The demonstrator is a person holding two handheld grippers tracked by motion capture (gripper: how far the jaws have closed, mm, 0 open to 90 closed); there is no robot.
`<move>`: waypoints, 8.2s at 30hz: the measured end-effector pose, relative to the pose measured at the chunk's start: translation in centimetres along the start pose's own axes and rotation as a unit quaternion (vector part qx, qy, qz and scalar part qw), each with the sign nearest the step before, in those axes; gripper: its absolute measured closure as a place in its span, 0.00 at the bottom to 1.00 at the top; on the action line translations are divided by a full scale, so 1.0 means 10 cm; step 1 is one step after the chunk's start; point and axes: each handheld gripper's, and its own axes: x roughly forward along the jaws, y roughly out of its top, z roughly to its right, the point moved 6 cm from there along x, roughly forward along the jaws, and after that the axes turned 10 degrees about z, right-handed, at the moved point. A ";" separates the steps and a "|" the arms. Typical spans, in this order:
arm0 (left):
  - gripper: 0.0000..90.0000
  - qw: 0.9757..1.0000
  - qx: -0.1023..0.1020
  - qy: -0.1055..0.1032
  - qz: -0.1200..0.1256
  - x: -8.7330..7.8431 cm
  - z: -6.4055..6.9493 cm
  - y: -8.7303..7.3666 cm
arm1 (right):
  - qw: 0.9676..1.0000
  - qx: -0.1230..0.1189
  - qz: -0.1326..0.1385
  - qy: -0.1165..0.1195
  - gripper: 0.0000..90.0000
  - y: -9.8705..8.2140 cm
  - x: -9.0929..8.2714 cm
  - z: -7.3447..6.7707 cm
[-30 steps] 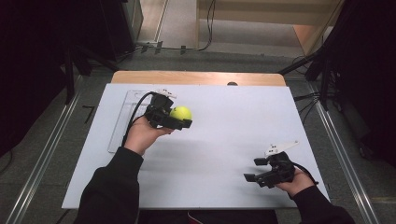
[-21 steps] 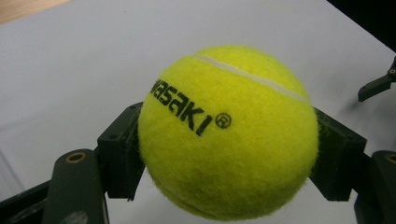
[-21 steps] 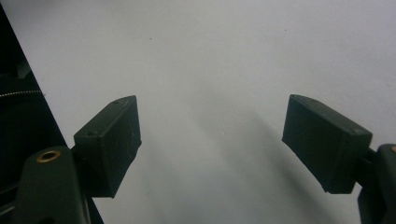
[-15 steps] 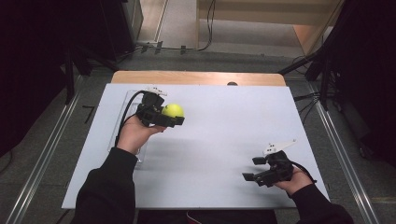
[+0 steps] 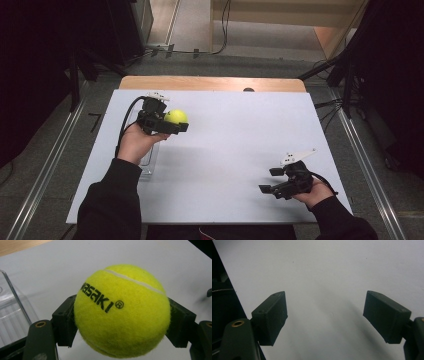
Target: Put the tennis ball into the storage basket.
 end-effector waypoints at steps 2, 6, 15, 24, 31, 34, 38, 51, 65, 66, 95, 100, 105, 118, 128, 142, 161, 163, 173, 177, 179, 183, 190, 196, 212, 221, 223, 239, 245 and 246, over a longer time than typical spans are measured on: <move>0.29 1.000 -0.004 0.003 0.001 -0.03 -0.04 -0.01 | 1.000 0.001 0.000 0.000 0.19 0.00 0.00 0.00; 0.29 1.000 -0.007 0.008 0.001 -0.06 -0.08 -0.02 | 1.000 0.000 -0.001 0.000 0.19 0.00 0.00 0.00; 0.29 0.999 -0.018 0.028 0.000 -0.12 -0.23 -0.06 | 1.000 0.001 -0.001 0.001 0.19 0.01 0.01 0.00; 0.29 0.999 -0.027 0.044 0.004 -0.18 -0.34 -0.08 | 1.000 0.000 -0.001 0.000 0.19 0.01 0.01 0.00; 0.29 0.998 -0.034 0.055 0.006 -0.22 -0.41 -0.10 | 1.000 0.000 -0.001 0.000 0.19 0.01 0.00 0.00; 0.29 0.998 -0.038 0.059 0.008 -0.24 -0.44 -0.10 | 1.000 -0.001 -0.001 0.000 0.19 0.01 0.00 0.00; 0.29 0.997 -0.042 0.064 0.009 -0.27 -0.49 -0.12 | 1.000 0.000 -0.001 0.000 0.19 0.01 0.00 0.00; 0.29 0.994 -0.048 0.100 0.013 -0.35 -0.64 -0.15 | 1.000 -0.001 -0.002 -0.001 0.19 0.00 0.00 0.00; 0.29 0.990 -0.074 0.122 0.021 -0.38 -0.81 -0.21 | 1.000 0.000 -0.002 -0.002 0.19 -0.01 -0.01 0.01; 0.29 0.989 -0.076 0.124 0.024 -0.39 -0.83 -0.22 | 1.000 0.001 -0.002 -0.002 0.19 -0.01 -0.01 0.01; 0.29 0.986 -0.079 0.148 0.016 -0.26 -0.93 -0.35 | 1.000 0.002 -0.003 -0.002 0.19 -0.02 -0.01 0.01; 0.28 0.986 -0.080 0.149 0.012 -0.23 -0.93 -0.37 | 1.000 0.002 -0.004 -0.002 0.19 -0.02 -0.01 0.00; 0.28 0.986 -0.082 0.148 0.006 -0.21 -0.94 -0.39 | 1.000 0.003 -0.004 -0.002 0.19 -0.02 -0.01 0.00; 0.28 0.985 -0.091 0.146 -0.005 -0.16 -0.97 -0.45 | 1.000 0.002 -0.005 -0.002 0.19 -0.02 -0.01 0.00; 0.28 0.985 -0.090 0.146 -0.003 -0.17 -0.97 -0.45 | 1.000 0.002 -0.005 -0.003 0.19 -0.02 -0.01 0.00; 0.12 0.984 -0.103 0.141 0.034 -0.32 -0.93 -0.28 | 1.000 0.002 -0.005 -0.004 0.19 -0.02 -0.01 0.01; 0.15 0.991 -0.102 0.082 0.029 -0.31 -0.68 -0.16 | 1.000 0.001 -0.004 -0.005 0.19 -0.03 -0.01 0.01; 0.15 0.992 -0.100 0.077 0.029 -0.31 -0.66 -0.14 | 1.000 0.003 -0.002 -0.007 0.19 -0.02 -0.02 0.02; 0.16 0.995 -0.090 0.038 0.028 -0.26 -0.51 -0.11 | 1.000 0.001 -0.003 -0.005 0.19 -0.02 -0.01 0.00; 0.16 0.995 -0.086 0.035 0.025 -0.23 -0.47 -0.11 | 1.000 0.001 -0.001 -0.005 0.19 -0.01 -0.02 0.01; 0.16 0.996 -0.077 0.028 0.019 -0.20 -0.41 -0.11 | 1.000 0.001 0.000 -0.005 0.19 -0.01 -0.02 0.01; 0.16 0.997 -0.072 0.021 0.019 -0.18 -0.35 -0.10 | 1.000 -0.001 -0.001 -0.003 0.19 -0.01 -0.01 0.00; 0.16 0.998 -0.060 0.004 0.011 -0.11 -0.25 -0.13 | 1.000 0.000 0.000 -0.003 0.19 -0.01 -0.02 0.00; 0.17 0.998 -0.057 -0.008 0.009 -0.08 -0.19 -0.16 | 1.000 0.001 0.000 -0.004 0.19 -0.01 -0.02 0.00; 0.17 0.998 -0.046 -0.029 0.008 -0.03 -0.04 -0.23 | 1.000 0.002 0.000 -0.003 0.19 -0.01 -0.03 0.00; 0.17 0.999 -0.039 -0.031 0.004 -0.02 0.03 -0.32 | 1.000 0.003 0.000 -0.004 0.19 -0.01 -0.03 0.01; 0.17 0.999 -0.038 -0.035 0.004 -0.02 0.06 -0.34 | 1.000 0.003 0.000 -0.004 0.19 -0.01 -0.03 0.01; 0.17 0.999 -0.020 -0.050 -0.003 -0.05 0.24 -0.51 | 1.000 0.002 0.000 -0.004 0.19 -0.01 -0.03 0.01; 0.17 0.998 -0.018 -0.062 -0.002 -0.08 0.29 -0.59 | 1.000 0.001 0.001 -0.005 0.19 -0.01 -0.03 0.01; 0.17 0.998 -0.016 -0.063 -0.001 -0.09 0.30 -0.60 | 1.000 0.001 0.001 -0.005 0.19 -0.01 -0.03 0.02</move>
